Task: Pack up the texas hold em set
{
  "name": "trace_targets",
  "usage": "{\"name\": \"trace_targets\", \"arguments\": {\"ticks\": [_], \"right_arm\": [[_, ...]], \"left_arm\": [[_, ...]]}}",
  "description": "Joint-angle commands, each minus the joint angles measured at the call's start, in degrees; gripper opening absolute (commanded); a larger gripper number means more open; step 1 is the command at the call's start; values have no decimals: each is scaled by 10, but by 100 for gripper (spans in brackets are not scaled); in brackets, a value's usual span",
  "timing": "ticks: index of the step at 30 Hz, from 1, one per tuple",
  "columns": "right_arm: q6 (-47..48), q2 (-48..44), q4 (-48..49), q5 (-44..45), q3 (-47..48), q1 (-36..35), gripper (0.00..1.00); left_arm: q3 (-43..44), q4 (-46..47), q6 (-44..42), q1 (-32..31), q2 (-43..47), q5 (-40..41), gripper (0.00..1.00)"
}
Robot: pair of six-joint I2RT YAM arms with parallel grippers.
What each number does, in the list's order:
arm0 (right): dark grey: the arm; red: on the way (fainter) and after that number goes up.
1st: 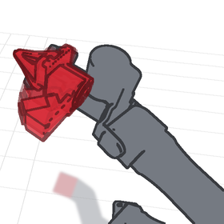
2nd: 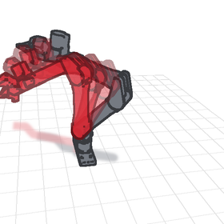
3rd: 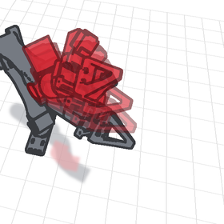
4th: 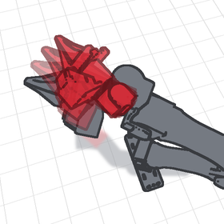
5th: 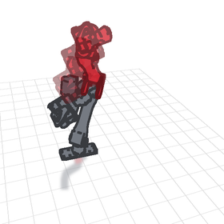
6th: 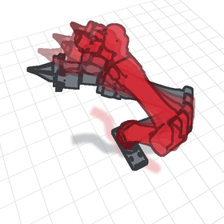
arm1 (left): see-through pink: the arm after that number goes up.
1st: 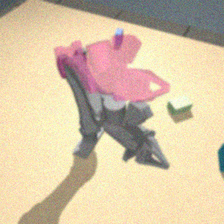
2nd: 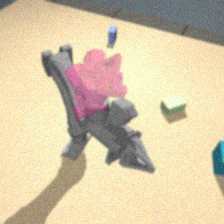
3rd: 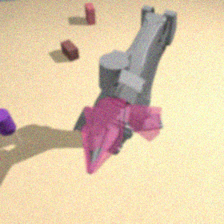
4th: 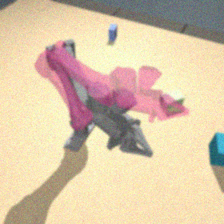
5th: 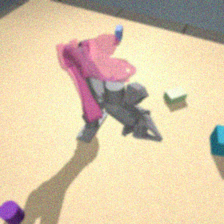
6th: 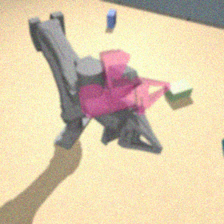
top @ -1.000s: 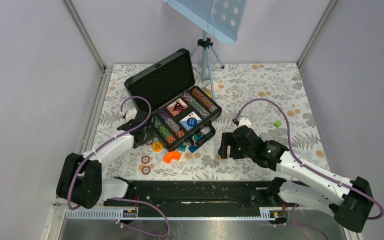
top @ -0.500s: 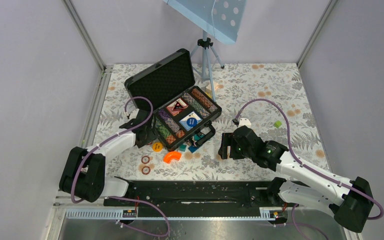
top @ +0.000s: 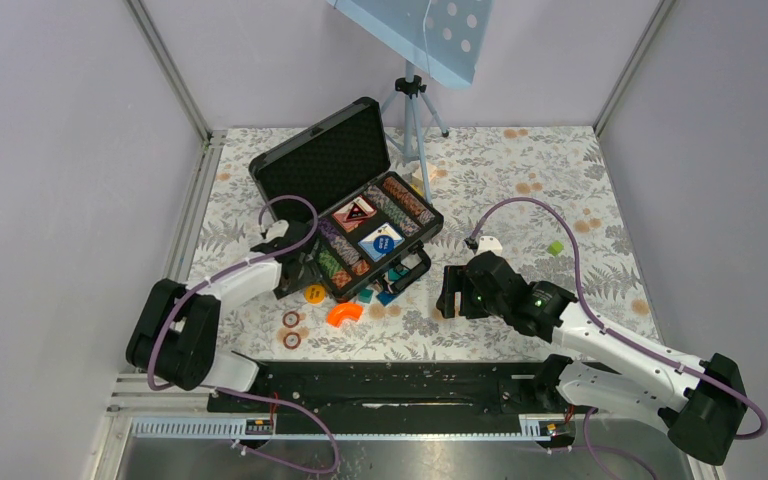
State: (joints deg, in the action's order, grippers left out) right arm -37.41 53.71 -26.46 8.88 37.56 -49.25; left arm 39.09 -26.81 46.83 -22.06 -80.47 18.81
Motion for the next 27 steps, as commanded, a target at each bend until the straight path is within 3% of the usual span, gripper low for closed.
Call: {"name": "trace_targets", "arguments": {"ticks": [1, 27], "right_arm": [[0, -7, 4, 5, 1, -2, 80], [-8, -12, 5, 2, -4, -2, 80]], "left_arm": [[15, 6, 11, -30, -29, -8, 62], [-47, 39, -44, -62, 44, -89, 61]]}}
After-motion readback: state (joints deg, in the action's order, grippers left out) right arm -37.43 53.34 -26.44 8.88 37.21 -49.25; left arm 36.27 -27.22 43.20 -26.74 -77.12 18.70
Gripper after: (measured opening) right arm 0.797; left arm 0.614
